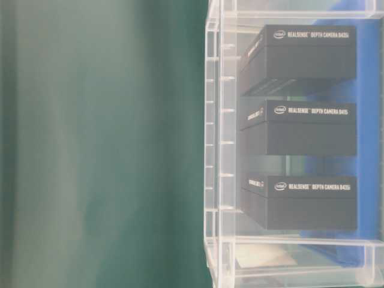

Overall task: Take out the box from the case.
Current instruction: 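Open the right gripper and move it toward the case's far side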

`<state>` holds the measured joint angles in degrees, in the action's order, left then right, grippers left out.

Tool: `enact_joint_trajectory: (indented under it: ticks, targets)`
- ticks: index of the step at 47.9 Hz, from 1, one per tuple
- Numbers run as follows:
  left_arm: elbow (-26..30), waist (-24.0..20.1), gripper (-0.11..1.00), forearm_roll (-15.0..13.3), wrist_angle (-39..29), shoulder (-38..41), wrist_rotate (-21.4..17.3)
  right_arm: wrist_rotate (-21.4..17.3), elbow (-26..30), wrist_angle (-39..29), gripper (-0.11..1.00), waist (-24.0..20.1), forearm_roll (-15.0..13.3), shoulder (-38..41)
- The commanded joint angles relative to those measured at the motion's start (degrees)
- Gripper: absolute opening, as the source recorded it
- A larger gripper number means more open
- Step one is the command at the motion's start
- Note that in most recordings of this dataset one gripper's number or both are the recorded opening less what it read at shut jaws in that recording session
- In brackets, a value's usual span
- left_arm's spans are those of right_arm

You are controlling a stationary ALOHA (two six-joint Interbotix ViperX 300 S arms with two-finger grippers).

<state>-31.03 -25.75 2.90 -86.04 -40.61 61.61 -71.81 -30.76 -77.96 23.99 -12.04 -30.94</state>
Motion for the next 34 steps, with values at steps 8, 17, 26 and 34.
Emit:
enact_joint_trajectory:
  ticks: [8, 17, 26, 34]
  targets:
    - [0.4, -0.3, 0.97, 0.3, 0.3, -0.2, 0.2, -0.1, 0.6, 0.2, 0.95, 0.1, -0.3, -0.2]
    - [0.4, -0.3, 0.97, 0.3, 0.2, -0.2, 0.2, -0.2, 0.7, 0.1, 0.95, 0.0, -0.3, 0.1]
    - [0.5, -0.3, 0.97, 0.3, 0.2, -0.2, 0.3, -0.2, 1.1, 0.1, 0.95, 0.0, 0.2, 0.8]
    - [0.5, -0.3, 0.97, 0.3, 0.2, -0.2, 0.3, -0.4, 2.0, 0.1, 0.95, 0.1, 1.1, 1.6]
